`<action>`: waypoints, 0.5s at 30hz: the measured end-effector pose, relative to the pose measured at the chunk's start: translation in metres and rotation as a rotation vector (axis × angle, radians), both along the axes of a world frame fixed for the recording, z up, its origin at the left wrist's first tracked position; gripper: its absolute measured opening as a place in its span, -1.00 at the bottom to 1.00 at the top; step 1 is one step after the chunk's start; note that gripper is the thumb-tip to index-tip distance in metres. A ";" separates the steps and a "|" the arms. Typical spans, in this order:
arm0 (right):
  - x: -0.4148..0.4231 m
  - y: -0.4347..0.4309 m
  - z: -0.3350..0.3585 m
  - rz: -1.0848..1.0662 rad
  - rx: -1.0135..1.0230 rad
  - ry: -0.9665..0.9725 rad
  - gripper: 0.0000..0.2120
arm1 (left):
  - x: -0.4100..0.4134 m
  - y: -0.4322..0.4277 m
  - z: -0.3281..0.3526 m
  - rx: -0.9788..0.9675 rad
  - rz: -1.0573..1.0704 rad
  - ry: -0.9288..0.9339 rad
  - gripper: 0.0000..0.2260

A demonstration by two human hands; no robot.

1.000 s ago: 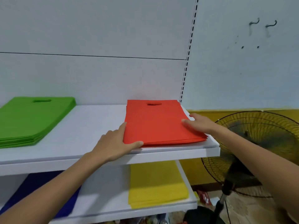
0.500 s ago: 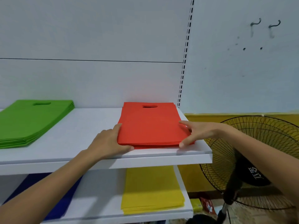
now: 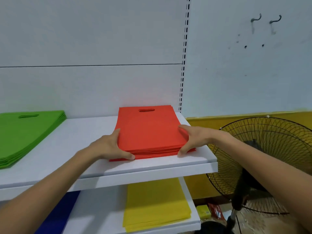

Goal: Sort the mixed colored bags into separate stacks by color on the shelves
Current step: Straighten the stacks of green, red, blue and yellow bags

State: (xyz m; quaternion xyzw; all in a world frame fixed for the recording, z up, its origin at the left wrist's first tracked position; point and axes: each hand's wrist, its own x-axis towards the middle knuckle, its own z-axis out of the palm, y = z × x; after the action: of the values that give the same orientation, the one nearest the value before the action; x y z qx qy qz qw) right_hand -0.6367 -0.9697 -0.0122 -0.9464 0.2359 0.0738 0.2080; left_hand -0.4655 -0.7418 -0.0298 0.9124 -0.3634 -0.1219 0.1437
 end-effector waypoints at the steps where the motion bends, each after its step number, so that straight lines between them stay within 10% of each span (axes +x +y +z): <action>1: -0.002 -0.001 0.000 0.014 0.005 0.035 0.02 | 0.001 0.001 0.003 0.059 -0.012 0.028 0.07; 8: -0.009 -0.002 -0.008 -0.079 -0.013 -0.129 -0.12 | -0.003 -0.002 -0.011 -0.064 0.054 -0.215 -0.07; 12: -0.019 -0.011 -0.004 -0.079 0.087 -0.075 -0.01 | -0.002 0.006 -0.011 0.028 0.002 -0.068 0.22; 15: -0.021 -0.014 -0.007 -0.105 0.041 -0.137 0.01 | -0.006 0.008 -0.010 -0.040 0.038 -0.209 0.00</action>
State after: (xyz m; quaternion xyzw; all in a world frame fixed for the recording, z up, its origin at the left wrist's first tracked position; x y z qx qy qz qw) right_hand -0.6578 -0.9833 -0.0192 -0.9311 0.2691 0.0026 0.2464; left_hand -0.4714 -0.7342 -0.0401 0.9237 -0.3615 -0.0161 0.1255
